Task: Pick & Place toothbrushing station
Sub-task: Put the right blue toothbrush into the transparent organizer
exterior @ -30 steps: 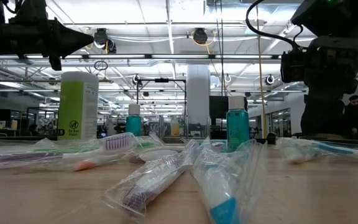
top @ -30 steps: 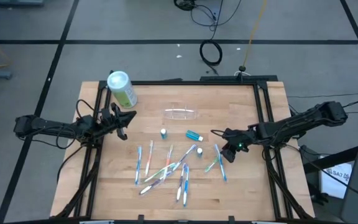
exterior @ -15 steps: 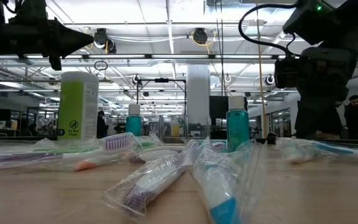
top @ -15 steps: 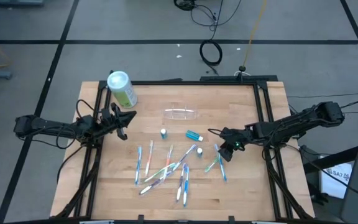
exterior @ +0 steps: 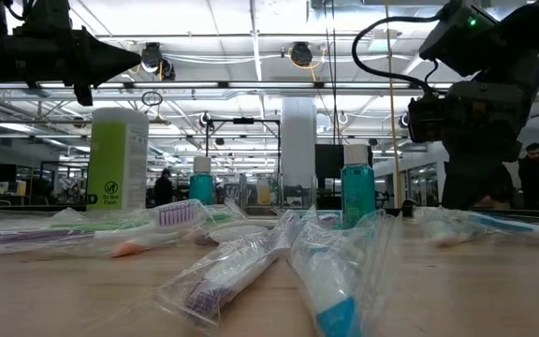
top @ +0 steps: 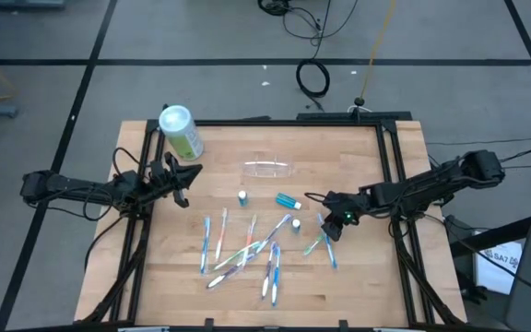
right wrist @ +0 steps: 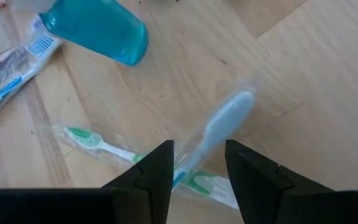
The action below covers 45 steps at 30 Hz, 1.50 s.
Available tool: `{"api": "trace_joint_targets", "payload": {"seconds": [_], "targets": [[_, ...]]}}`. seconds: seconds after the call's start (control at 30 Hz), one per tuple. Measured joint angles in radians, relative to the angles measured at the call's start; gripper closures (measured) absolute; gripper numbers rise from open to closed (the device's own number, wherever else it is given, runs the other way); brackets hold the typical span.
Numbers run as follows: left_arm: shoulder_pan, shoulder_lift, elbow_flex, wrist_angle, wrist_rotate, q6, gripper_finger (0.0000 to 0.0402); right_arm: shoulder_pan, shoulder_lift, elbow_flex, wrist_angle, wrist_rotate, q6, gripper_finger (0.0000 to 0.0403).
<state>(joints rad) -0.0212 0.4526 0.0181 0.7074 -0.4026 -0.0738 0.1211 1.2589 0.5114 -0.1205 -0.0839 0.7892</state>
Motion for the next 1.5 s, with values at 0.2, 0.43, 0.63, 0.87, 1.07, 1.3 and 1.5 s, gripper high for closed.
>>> {"api": "trace_joint_targets", "payload": {"seconds": [0.2, 0.43, 0.63, 0.87, 1.07, 1.3, 1.5], "targets": [[0.0, 0.0, 0.0, 0.0, 0.0, 0.0, 0.0385, 0.0, 0.04, 0.0, 0.001, -0.019, 0.009, 0.0273], [0.0, 0.0, 0.0, 0.0, 0.0, 0.0, 0.0385, -0.002, 0.066, 0.001, 0.034, -0.019, 0.008, 0.029], [0.0, 0.0, 0.0, -0.001, 0.0, -0.001, 0.0385, -0.002, 0.066, 0.0, 0.042, -0.019, -0.006, 0.035], [0.0, 0.0, 0.0, -0.001, 0.0, -0.001, 0.0385, -0.003, 0.065, 0.0, 0.043, -0.013, -0.031, 0.0389], [0.0, 0.0, 0.0, -0.001, 0.0, -0.003, 0.0385, -0.003, 0.065, 0.0, 0.061, 0.009, -0.042, 0.0396], [0.0, 0.0, 0.0, -0.001, 0.0, -0.007, 0.0385, -0.003, 0.026, 0.0, 0.131, 0.025, -0.071, 0.0397], [0.0, 0.0, 0.0, -0.001, 0.0, -0.01, 0.0385, -0.003, -0.064, 0.0, 0.147, 0.09, -0.123, 0.0397]]}}
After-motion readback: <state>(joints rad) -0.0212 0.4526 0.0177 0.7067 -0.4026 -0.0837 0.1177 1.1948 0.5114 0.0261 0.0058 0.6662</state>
